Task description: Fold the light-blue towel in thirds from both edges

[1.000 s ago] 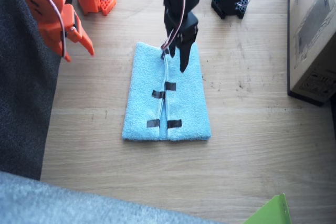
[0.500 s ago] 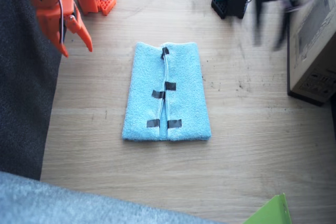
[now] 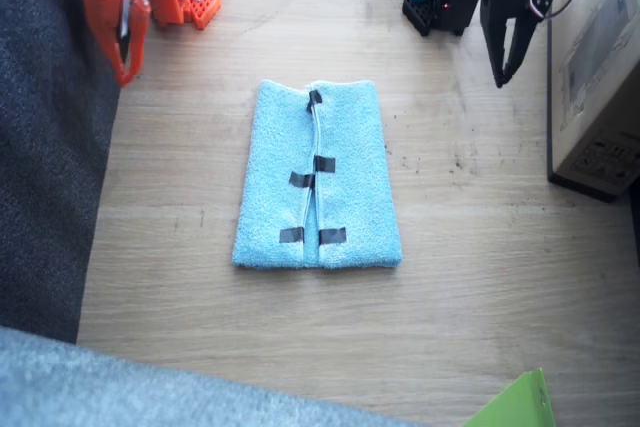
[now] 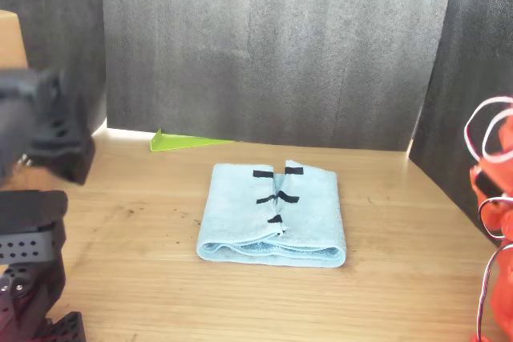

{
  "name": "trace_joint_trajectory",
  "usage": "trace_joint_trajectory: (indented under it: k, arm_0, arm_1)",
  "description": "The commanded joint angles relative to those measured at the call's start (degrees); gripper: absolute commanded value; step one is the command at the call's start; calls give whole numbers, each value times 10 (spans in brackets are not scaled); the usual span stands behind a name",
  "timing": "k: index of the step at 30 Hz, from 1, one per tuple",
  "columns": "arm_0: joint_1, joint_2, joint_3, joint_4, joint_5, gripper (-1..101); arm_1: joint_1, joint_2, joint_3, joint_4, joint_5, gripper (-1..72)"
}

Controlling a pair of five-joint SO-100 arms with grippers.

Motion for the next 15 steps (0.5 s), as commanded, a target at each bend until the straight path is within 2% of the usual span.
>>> trace_joint_trajectory:
  k: [1,4,7,15]
  arm_0:
    - [-6,63,25,-4,-8,-3]
    - [-14,76,47,-18,-19,-3]
    - [-20,135,69,-6,-33,-4]
    - [-35,241,96,32,-89,-4]
  arm_1:
    - [-13,157,32,25,5,0]
    - [-4,238,74,37,22,0]
    - [23,305,104,51,62,-1]
    - [60,306,103,28,155,-1]
